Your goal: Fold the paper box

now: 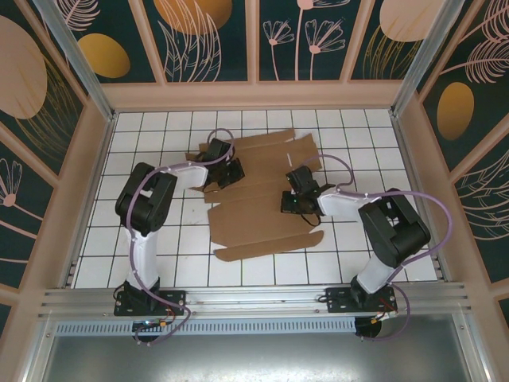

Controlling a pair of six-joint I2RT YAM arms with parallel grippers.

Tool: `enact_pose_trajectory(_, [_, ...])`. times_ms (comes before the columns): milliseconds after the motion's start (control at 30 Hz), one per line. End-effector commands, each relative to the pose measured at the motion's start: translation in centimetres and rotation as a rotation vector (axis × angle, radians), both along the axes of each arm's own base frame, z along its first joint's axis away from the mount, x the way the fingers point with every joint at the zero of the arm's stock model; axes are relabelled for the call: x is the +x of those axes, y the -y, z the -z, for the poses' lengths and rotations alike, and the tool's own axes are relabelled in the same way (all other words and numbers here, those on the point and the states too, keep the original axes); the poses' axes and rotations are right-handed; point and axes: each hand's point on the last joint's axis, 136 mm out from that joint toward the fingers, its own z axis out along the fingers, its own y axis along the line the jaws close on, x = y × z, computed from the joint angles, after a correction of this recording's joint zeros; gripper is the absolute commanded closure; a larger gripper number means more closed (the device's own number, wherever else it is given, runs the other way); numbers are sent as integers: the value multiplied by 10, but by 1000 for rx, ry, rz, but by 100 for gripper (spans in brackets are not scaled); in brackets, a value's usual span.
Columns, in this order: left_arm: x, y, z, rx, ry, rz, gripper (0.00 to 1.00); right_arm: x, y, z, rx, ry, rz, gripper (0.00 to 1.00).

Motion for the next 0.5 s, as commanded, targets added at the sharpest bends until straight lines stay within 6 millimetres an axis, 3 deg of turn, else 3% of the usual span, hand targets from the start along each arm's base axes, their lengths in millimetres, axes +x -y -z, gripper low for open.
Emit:
enact_pose_trajectory(0, [15, 1, 3, 32, 3, 16, 100, -36, 1, 19, -40, -98, -34, 94])
enact_pose_trajectory(167, [21, 4, 1, 40, 10, 34, 100, -49, -19, 17, 29, -132, -71, 93])
enact_pose_trajectory(267, [16, 8, 3, 16, -1, 52, 100, -54, -47, 4, 179, -164, -130, 91])
enact_pose_trajectory(367, [13, 5, -8, 17, 22, 52, 100, -47, -62, -30, 265, -117, -163, 85])
enact_pose_trajectory(467, [16, 6, -36, 2, 76, 56, 100, -20, -46, -81, 319, 16, -128, 74])
